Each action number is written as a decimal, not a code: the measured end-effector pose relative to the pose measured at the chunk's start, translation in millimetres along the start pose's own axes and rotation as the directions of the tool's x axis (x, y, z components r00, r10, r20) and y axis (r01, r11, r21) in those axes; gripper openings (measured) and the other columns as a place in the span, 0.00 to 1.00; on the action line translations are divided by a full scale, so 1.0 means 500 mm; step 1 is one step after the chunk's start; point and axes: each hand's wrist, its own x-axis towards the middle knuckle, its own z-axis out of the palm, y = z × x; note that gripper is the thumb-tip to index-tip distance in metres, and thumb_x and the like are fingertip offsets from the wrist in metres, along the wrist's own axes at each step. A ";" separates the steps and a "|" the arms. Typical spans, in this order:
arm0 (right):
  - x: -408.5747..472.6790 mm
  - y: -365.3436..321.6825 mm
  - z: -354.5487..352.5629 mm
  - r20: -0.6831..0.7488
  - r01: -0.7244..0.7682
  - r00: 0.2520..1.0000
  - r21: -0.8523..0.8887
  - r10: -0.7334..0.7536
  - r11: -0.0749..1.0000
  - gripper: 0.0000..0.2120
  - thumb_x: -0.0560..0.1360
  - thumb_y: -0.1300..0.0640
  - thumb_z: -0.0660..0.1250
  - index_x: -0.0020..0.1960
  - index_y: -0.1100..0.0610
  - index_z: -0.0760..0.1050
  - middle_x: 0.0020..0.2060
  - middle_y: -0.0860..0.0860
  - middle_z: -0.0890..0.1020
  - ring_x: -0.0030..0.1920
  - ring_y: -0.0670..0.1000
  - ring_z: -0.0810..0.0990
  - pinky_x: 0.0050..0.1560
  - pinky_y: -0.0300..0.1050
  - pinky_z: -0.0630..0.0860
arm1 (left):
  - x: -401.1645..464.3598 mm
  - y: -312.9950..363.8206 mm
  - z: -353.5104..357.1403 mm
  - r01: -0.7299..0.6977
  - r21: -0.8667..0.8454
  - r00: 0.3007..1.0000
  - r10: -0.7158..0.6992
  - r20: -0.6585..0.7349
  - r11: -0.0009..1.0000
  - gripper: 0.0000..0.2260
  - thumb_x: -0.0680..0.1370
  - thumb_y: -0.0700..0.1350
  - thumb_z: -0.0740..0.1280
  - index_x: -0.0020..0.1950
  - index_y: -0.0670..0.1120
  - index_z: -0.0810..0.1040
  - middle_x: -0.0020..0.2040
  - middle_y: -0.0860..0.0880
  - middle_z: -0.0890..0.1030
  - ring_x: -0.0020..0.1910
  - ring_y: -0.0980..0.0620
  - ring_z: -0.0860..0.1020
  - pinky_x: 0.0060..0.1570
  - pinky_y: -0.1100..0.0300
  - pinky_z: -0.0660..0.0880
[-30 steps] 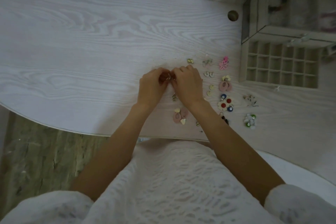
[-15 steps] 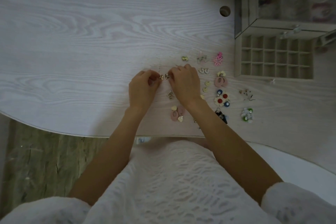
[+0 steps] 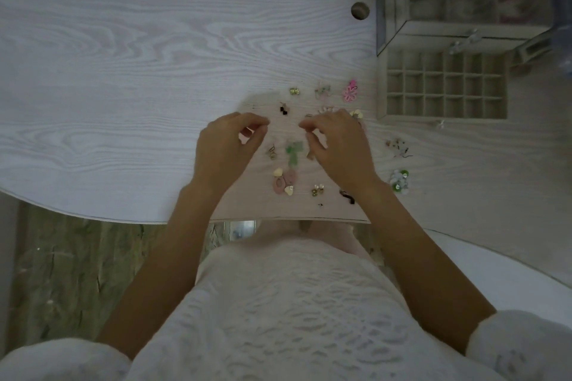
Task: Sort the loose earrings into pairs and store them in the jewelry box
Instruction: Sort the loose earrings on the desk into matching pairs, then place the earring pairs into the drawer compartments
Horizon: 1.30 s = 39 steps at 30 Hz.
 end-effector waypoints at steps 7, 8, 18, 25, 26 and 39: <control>-0.168 0.205 -0.146 -0.019 -0.270 0.963 0.010 0.270 0.963 0.07 0.74 0.61 0.66 0.51 0.56 0.79 0.44 0.52 0.82 0.42 0.52 0.78 0.45 0.44 0.72 | -0.036 0.172 0.098 -0.298 -0.014 0.954 0.298 -0.023 0.954 0.09 0.76 0.46 0.65 0.54 0.48 0.80 0.44 0.52 0.82 0.41 0.54 0.78 0.40 0.62 0.74; -0.183 0.232 -0.151 0.006 -0.304 0.953 0.015 0.304 0.952 0.08 0.74 0.62 0.67 0.52 0.56 0.79 0.44 0.52 0.82 0.42 0.52 0.78 0.44 0.44 0.72 | -0.043 0.193 0.130 -0.299 -0.009 0.954 0.300 0.010 0.954 0.09 0.75 0.46 0.66 0.54 0.48 0.80 0.44 0.52 0.82 0.41 0.53 0.78 0.40 0.61 0.74; -0.190 0.327 -0.150 0.290 -0.252 0.931 0.071 0.221 0.965 0.18 0.72 0.53 0.70 0.61 0.52 0.75 0.52 0.50 0.74 0.46 0.48 0.75 0.45 0.42 0.71 | -0.094 0.309 0.376 0.064 0.193 0.944 -0.123 0.307 0.979 0.21 0.75 0.44 0.68 0.67 0.44 0.70 0.60 0.43 0.74 0.51 0.43 0.78 0.50 0.49 0.75; -0.185 0.342 -0.129 0.251 -0.140 0.962 0.103 0.110 0.985 0.07 0.72 0.58 0.70 0.49 0.57 0.78 0.46 0.53 0.79 0.44 0.53 0.79 0.46 0.49 0.76 | -0.115 0.313 0.421 0.197 0.137 0.976 -0.208 0.071 0.971 0.08 0.74 0.42 0.68 0.51 0.41 0.79 0.45 0.41 0.80 0.41 0.41 0.79 0.39 0.52 0.72; -0.186 0.346 -0.131 0.250 -0.141 0.962 0.118 0.108 0.983 0.06 0.71 0.59 0.71 0.48 0.58 0.78 0.45 0.53 0.79 0.43 0.52 0.78 0.46 0.49 0.76 | -0.117 0.313 0.423 0.208 0.131 0.975 -0.216 0.056 0.969 0.07 0.74 0.41 0.68 0.49 0.41 0.79 0.44 0.41 0.80 0.40 0.41 0.78 0.39 0.53 0.71; -0.147 0.364 -0.235 0.099 -0.084 0.993 0.289 0.058 0.953 0.04 0.73 0.59 0.70 0.48 0.56 0.77 0.42 0.48 0.81 0.40 0.45 0.79 0.40 0.30 0.75 | -0.101 0.343 0.360 -0.033 0.270 0.999 0.035 -0.006 0.962 0.11 0.75 0.44 0.68 0.57 0.48 0.80 0.48 0.47 0.81 0.40 0.44 0.81 0.34 0.55 0.75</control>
